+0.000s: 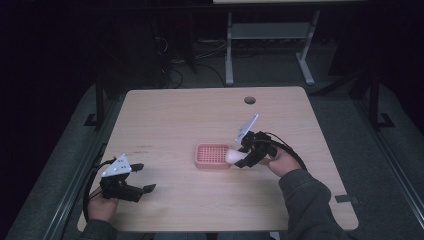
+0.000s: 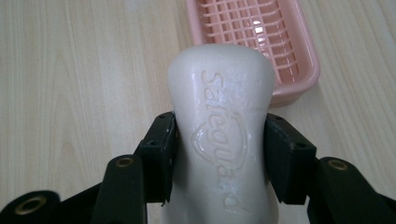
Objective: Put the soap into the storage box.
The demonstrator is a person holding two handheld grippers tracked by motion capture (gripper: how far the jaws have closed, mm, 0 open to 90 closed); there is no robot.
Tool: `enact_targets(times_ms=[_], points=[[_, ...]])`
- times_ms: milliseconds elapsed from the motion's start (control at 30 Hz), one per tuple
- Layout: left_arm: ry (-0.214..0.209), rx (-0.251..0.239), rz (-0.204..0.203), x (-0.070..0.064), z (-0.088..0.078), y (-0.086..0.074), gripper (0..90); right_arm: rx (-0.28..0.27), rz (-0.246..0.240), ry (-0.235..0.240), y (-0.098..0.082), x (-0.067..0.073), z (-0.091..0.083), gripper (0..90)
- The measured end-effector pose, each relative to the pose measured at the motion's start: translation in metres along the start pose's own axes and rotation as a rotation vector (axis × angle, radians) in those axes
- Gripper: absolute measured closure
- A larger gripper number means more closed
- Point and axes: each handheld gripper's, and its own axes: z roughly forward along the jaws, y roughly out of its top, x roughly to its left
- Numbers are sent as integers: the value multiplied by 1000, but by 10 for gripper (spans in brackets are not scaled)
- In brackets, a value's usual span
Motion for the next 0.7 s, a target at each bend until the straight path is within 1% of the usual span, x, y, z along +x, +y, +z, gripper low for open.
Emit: enact_targets(times_ms=[100,200,267,333,433,567,600,633,700], points=[[-1,1,1,0,0,0,148,4,-8,-1,5,-1,0,483],[0,-1,0,0,0,0,148,-12,-12,-2,8,-3,0,483],[-1,-1,1,0,0,0,148,-4,-17,-4,13,-5,1,483],[-1,-1,1,0,0,0,148,-1,-13,-1,14,-5,1,483],[-1,-2,-2,0,0,0,148,4,-23,1,20,-7,3,483],[-1,-2,1,0,0,0,148,-4,-30,8,24,-8,6,483],[-1,-2,1,0,0,0,148,3,-24,11,25,-8,7,483],[-1,-2,1,0,0,0,148,14,-34,9,28,-9,9,483],[-2,-5,-2,0,0,0,148,18,-31,12,29,-9,10,483]])
